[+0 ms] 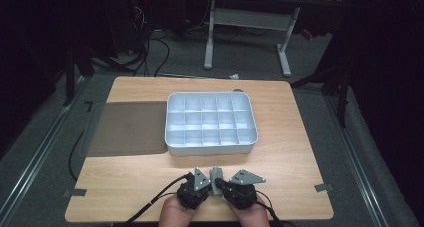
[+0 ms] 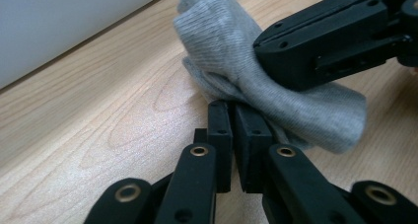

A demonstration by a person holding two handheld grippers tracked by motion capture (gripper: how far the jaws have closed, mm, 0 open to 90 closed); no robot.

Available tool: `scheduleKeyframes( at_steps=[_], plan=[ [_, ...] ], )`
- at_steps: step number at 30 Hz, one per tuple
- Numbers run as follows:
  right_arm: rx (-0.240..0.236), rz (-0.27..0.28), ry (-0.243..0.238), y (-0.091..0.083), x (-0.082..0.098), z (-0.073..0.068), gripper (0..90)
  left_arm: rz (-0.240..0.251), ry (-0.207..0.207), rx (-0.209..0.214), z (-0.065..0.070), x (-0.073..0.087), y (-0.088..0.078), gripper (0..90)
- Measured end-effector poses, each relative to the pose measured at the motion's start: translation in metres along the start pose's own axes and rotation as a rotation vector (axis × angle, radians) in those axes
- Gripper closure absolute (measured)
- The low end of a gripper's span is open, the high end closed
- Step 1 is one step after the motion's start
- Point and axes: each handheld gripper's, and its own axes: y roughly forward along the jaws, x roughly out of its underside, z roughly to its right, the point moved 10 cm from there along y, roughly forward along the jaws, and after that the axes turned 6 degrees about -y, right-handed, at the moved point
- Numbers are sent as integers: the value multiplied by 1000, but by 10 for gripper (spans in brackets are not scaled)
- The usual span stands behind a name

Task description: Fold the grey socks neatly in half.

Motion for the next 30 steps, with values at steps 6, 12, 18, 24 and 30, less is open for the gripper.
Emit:
scheduleKeyframes(
  at_steps=[6, 12, 18, 24, 30],
  plan=[
    [8, 3, -27, 3, 1, -4, 900, -9, 42, -28, 1, 1, -1, 882],
    [27, -11, -34, 7, 6, -5, 900, -7, 40, -29, 0, 2, -2, 881],
    [28, -18, -45, 8, 8, -4, 900, -5, -11, -14, -9, 4, -6, 784],
    [25, -17, -51, 8, 8, -4, 900, 79, -49, -52, -24, -6, -20, 866],
    [19, -18, -55, 8, 8, -4, 900, 190, -65, 21, -12, -28, -29, 900]
  ],
)
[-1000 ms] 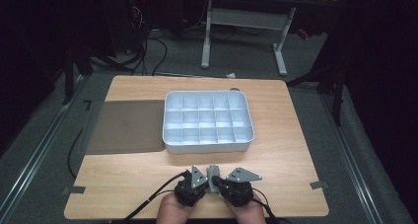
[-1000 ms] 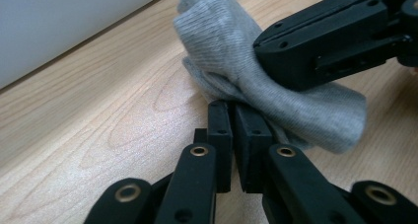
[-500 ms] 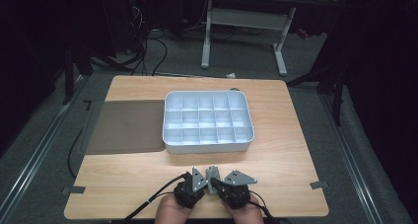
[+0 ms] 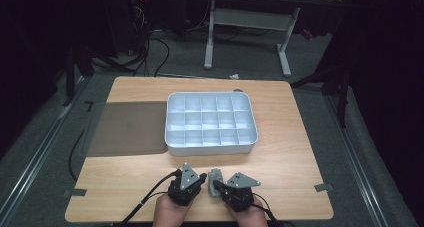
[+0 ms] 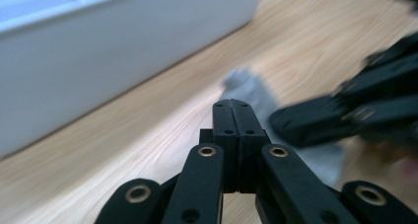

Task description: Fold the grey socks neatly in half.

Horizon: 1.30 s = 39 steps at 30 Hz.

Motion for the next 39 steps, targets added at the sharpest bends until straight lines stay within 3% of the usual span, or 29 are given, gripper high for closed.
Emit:
scheduleKeyframes(
  at_steps=[9, 14, 17, 23, 29, 35, 39],
  plan=[
    [-5, 6, 0, 0, 0, 0, 900, 15, 17, 56, 22, -15, 14, 900],
    [-9, 7, -2, 0, 0, -1, 900, -29, 10, 12, 11, -4, 29, 900],
    [-6, 8, -1, -1, 0, -2, 900, -28, -19, 10, 4, 1, 32, 900],
    [-17, 11, 16, -3, 0, -1, 897, -25, -15, 1, 3, 2, 32, 900],
    [-33, 65, 16, -23, -11, -5, 850, -24, -2, -17, 2, 2, 32, 900],
    [-49, -16, 9, -14, 4, -8, 844, -25, 15, -25, 1, 3, 31, 900],
    [-56, -21, 11, -10, 4, -7, 855, -28, 32, -44, -3, 3, 32, 900]
  ],
)
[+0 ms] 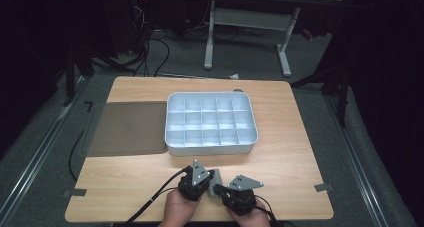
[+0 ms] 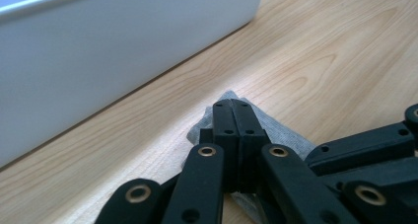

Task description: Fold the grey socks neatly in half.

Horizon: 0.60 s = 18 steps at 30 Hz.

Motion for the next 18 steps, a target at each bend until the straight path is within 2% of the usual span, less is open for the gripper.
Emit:
scheduleKeyframes(
  at_steps=[6, 10, 12, 13, 17, 18],
  plan=[
    [-9, 6, 2, 6, -4, 2, 848, 2, -13, -12, -4, -1, 0, 900],
    [-27, 50, 15, -3, -9, 2, 703, 1, -15, -13, -3, -2, -1, 900],
    [-18, 75, 35, -8, -13, 5, 674, 0, -11, -15, -3, -1, -2, 900],
    [-13, 83, 65, -9, -15, 9, 648, 2, -12, -15, -3, -1, -2, 900],
    [-11, 67, 125, -6, -14, 16, 576, 2, -14, -15, -2, -1, -2, 900],
    [-9, 63, 128, -5, -13, 17, 563, 3, -14, -16, -3, -1, -2, 900]
  ],
)
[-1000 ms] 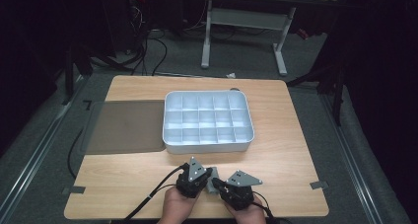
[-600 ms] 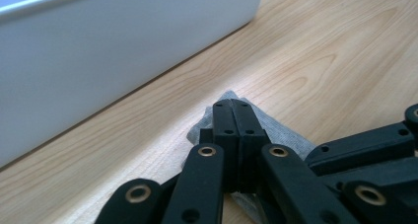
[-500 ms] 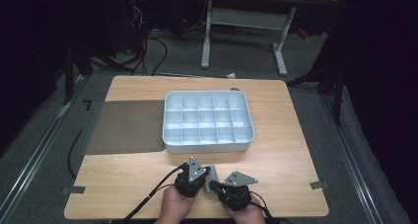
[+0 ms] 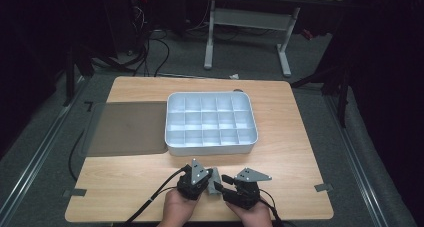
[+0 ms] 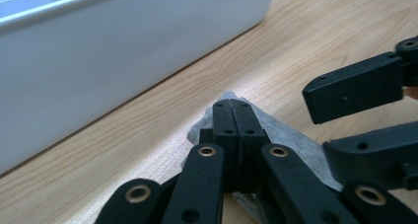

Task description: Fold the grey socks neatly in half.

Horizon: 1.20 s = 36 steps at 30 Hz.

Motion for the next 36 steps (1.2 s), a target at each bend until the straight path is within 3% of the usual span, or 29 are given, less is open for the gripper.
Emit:
scheduleKeyframes(
  at_steps=[8, 14, 25, 36],
  plan=[
    [-4, -45, 62, 10, 7, 4, 495, 5, 2, -4, 0, 1, 0, 900],
    [-37, -86, 108, 17, 11, 4, 447, 10, -8, 5, 0, 2, -2, 900],
    [-106, -117, 109, 27, 11, -6, 482, 14, -48, 10, -9, 10, -10, 900],
    [-115, -146, 96, 31, 9, -9, 539, 14, -52, 10, -10, 11, -12, 900]
  ],
)
